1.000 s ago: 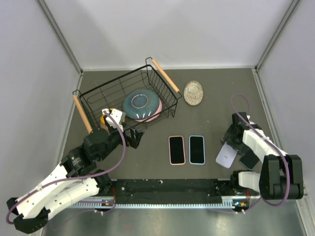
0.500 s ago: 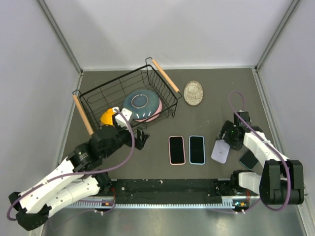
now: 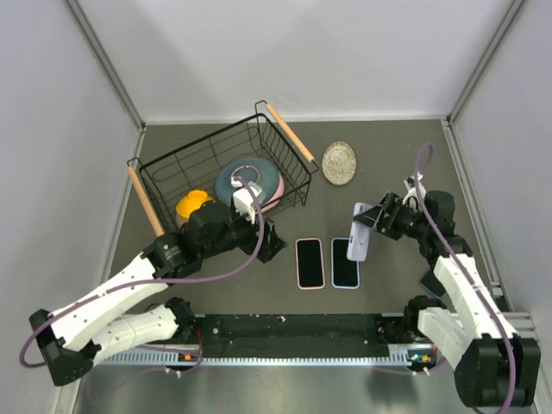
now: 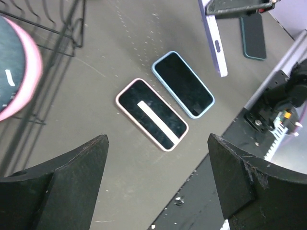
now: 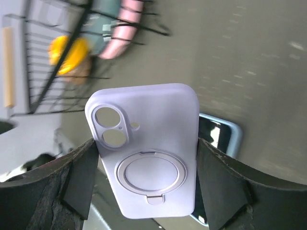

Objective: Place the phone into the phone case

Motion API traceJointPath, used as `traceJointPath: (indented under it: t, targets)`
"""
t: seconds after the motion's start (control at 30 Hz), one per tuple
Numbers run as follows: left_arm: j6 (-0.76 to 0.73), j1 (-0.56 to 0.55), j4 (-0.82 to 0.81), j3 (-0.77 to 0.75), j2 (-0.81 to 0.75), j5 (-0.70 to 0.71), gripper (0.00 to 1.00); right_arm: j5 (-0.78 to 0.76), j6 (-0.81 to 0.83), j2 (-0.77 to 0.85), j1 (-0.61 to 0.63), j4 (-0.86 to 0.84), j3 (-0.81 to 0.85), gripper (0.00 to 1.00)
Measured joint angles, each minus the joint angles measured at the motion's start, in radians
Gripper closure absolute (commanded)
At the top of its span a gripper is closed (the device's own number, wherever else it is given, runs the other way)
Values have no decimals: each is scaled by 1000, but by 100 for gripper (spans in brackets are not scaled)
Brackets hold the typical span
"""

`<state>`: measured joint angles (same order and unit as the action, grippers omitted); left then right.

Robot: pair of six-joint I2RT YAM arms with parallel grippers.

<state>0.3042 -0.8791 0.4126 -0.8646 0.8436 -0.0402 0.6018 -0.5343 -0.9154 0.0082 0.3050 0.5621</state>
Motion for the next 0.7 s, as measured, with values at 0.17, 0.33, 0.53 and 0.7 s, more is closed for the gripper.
traceJointPath:
  t: [0.17,0.33,0.53,0.7]
  targets:
    - [55,0,-3,-48,79,-103,20,233,-226,144,0,-368,-145,47]
    - [151,1,-81,-74,106,-197,25,373,-534,181,0,-800,-262,46]
    - [294,1,-251,-74,187,-366,32,422,-924,148,0,-1342,-315,46]
    - [378,1,-382,-74,277,-479,33,421,-1131,79,8,-1504,-327,46]
